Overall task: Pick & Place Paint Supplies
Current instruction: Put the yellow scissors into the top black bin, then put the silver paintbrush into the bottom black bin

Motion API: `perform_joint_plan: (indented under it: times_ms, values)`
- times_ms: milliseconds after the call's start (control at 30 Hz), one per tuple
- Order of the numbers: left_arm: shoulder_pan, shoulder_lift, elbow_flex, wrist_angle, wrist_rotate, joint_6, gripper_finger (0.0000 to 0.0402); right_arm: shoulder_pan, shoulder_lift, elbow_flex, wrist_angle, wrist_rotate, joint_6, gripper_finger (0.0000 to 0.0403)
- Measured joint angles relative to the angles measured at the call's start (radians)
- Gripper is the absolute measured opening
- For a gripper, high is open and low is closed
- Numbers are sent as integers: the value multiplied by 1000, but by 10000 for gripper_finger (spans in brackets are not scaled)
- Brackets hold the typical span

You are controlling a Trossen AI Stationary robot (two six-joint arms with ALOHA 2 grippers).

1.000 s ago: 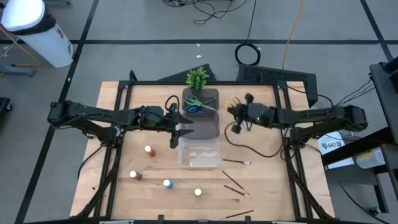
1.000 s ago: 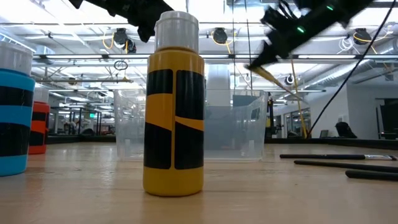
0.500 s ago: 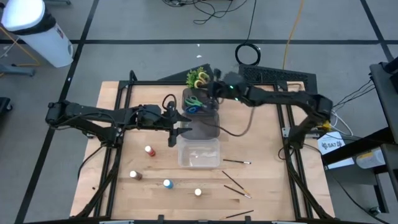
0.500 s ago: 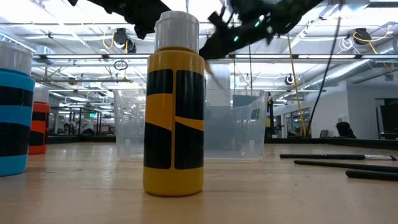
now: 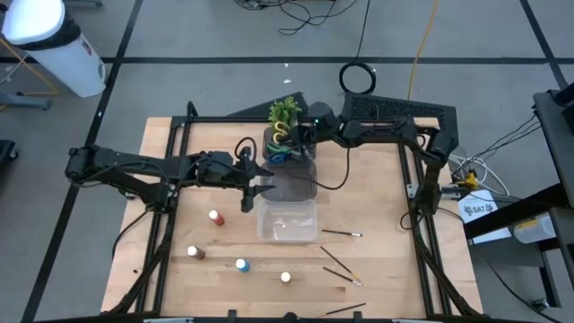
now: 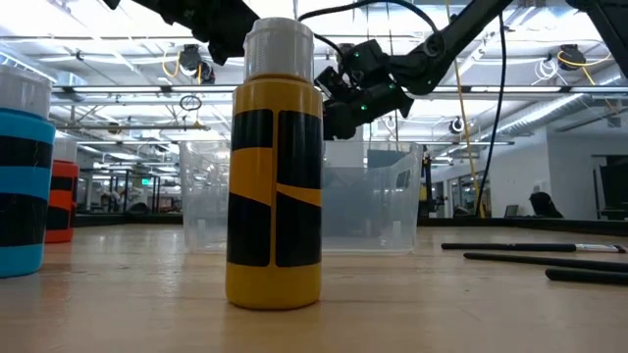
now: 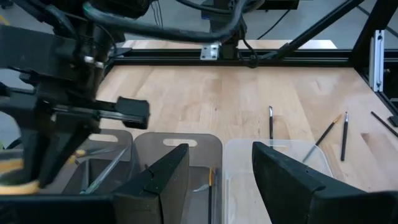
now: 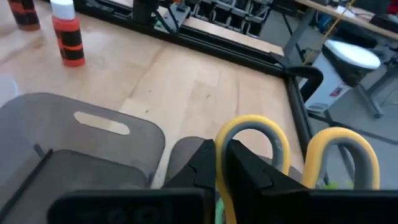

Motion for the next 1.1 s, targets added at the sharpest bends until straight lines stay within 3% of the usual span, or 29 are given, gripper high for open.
perform_joint_plan:
  times_ms: [100,400,633,767,900,1000,1100]
  values:
    - [0,0,0,-1,0,0,189,5,0,-9,2,0,33,25]
    - [0,0,0,-5,-1,-8,189,14,-16,-18,-17,4,225,146]
    - [0,0,0,-47,-2,-21,189,82,-161,-20,-188,7,241,178]
    - [0,0,0,-52,-2,-27,189,199,-283,-19,-386,17,241,170]
    - [-2,1,0,-64,-1,-45,189,381,-369,-19,-575,157,296,159]
    - [-8,8,0,-65,-1,-60,189,531,-388,-19,-625,241,391,152]
    - [-19,17,0,-54,-1,-68,189,670,-386,-20,-624,260,476,148]
